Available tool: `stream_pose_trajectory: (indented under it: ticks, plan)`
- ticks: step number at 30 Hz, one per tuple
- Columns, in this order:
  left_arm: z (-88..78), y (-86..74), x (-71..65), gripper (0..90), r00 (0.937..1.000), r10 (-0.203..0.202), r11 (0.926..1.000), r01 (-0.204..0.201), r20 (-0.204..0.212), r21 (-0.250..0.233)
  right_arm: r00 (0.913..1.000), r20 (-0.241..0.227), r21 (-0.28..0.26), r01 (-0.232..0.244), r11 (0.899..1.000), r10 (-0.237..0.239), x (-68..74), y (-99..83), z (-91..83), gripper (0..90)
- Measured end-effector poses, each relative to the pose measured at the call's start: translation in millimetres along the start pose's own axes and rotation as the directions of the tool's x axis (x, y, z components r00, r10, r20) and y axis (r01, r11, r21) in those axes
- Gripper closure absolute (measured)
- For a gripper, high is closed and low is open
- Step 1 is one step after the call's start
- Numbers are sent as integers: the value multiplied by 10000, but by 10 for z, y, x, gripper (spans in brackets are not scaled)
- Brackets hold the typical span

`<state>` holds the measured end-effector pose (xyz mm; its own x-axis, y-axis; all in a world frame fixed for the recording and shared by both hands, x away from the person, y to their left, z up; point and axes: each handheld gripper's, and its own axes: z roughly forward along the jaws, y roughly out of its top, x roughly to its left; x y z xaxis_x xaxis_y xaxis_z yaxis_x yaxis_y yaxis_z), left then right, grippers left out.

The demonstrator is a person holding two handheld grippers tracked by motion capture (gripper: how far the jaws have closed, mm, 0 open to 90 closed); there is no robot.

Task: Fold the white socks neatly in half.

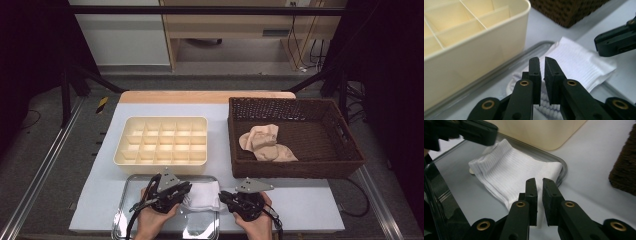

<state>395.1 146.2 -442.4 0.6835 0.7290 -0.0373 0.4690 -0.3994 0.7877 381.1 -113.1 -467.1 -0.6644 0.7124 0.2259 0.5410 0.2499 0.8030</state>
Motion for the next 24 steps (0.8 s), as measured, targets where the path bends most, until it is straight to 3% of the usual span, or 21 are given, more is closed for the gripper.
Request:
stream_pose_trajectory:
  ticks: [5, 9, 13, 19, 24]
  plan:
    - [-18, -171, 59, 834, 9999, -11, 9994, 16, -158, 341, 9990, 364, 452, 233, 9987, -249, 5, -43, 100, 803]
    - [-40, -301, 99, 834, 9998, -173, 9997, 173, -11, 155, 9982, 563, 520, 180, 9985, -210, -15, -56, 140, 814]
    - [-25, -290, 86, 834, 9999, -130, 9998, 131, -49, 176, 9972, 696, 502, 248, 9984, -283, -22, -59, 156, 814]
    - [-69, -203, 79, 822, 9995, -320, 9995, 320, -56, -55, 9986, 509, -15, 108, 9999, -107, -42, 6, 9, 754]
    - [-20, -119, -35, 823, 9999, -145, 9997, 147, 68, -181, 9984, 565, -243, -60, 9997, 74, -67, 12, -93, 686]
